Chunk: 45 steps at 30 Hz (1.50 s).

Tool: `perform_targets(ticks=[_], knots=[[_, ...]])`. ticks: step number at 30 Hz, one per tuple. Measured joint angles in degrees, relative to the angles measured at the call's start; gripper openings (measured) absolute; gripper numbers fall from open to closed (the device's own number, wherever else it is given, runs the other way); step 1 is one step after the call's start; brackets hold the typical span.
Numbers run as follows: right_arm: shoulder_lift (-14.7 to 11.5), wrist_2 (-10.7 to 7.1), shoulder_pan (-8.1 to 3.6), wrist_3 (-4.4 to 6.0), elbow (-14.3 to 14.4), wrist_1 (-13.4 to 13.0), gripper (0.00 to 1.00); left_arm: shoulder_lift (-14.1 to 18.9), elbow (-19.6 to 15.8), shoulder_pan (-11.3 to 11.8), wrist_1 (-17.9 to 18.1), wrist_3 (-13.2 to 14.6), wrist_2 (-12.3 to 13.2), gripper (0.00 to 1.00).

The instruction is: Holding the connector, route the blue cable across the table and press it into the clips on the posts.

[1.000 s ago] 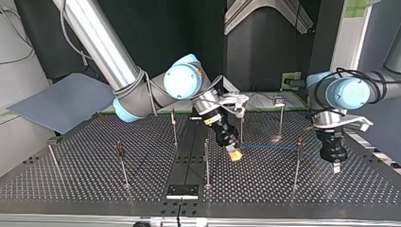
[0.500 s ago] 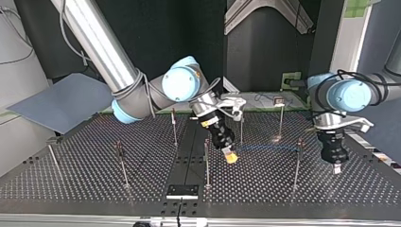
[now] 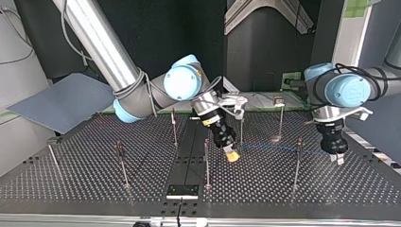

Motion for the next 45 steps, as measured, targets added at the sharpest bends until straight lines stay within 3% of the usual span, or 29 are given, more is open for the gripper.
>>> perform_targets(ticks=[7,12,22,28,34,45], knots=[[0.0,1.68,0.04,-1.02,0.0,0.2,0.0,3.5,-3.4,-0.4,-1.5,-2.3,-3.3,0.98],[0.0,2.06,0.2,-1.38,0.0,0.7,0.0,5.7,-5.7,-0.9,-3.5,-1.9,-3.7,0.98],[0.0,2.13,0.46,-1.69,0.0,1.2,0.0,10.6,-10.5,-2.0,-8.2,-3.8,-0.2,0.98],[0.0,2.28,0.53,-1.73,0.0,1.4,0.0,13.6,-12.8,-3.0,-9.1,-3.7,2.8,0.98],[0.0,2.48,0.56,-1.85,0.0,1.5,0.0,16.7,-13.1,-4.1,-9.2,-3.6,5.6,0.98],[-0.1,4.76,0.65,-2.6,0.0,2.4,0.0,21.1,-13.2,-6.0,-8.9,-2.1,7.2,0.98]])
